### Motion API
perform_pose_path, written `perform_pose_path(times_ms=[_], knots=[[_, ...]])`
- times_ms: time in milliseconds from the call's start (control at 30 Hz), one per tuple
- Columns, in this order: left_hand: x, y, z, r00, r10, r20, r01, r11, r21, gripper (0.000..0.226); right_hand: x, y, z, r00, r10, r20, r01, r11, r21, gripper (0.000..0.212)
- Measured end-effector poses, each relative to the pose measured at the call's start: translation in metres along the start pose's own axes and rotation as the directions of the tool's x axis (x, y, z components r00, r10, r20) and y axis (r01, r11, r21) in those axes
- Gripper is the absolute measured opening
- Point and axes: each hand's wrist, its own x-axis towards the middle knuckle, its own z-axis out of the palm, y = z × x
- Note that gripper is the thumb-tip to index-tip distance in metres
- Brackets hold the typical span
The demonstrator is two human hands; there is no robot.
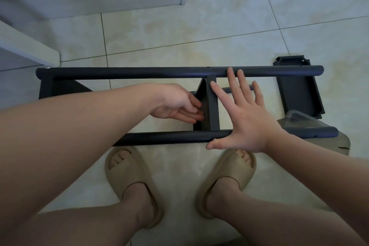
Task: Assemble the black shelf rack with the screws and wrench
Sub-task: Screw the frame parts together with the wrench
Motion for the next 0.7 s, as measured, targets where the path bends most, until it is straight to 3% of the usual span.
perform_pose_path(times_ms=[133, 200, 500, 700], knots=[[0.003, -0.005, -0.004, 1.0, -0.027, 0.006, 0.026, 0.989, 0.147, 0.004, 0.0, -0.001, -0.001, 1.0, -0.003, 0.009, 0.003, 1.0, -0.015, 0.135], [0.007, -0.009, -0.007, 1.0, -0.021, -0.001, 0.021, 0.983, 0.18, 0.007, 0.0, -0.001, -0.002, 1.0, -0.001, 0.017, 0.001, 1.0, -0.021, 0.135], [0.028, -0.001, -0.012, 0.982, -0.049, 0.184, 0.021, 0.989, 0.149, 0.022, 0.001, -0.002, -0.003, 1.0, -0.005, 0.025, 0.006, 1.0, -0.022, 0.136], [0.027, -0.002, -0.01, 0.979, -0.056, 0.195, 0.013, 0.976, 0.219, 0.009, 0.001, -0.002, -0.002, 1.0, -0.019, 0.01, 0.02, 1.0, -0.019, 0.135]])
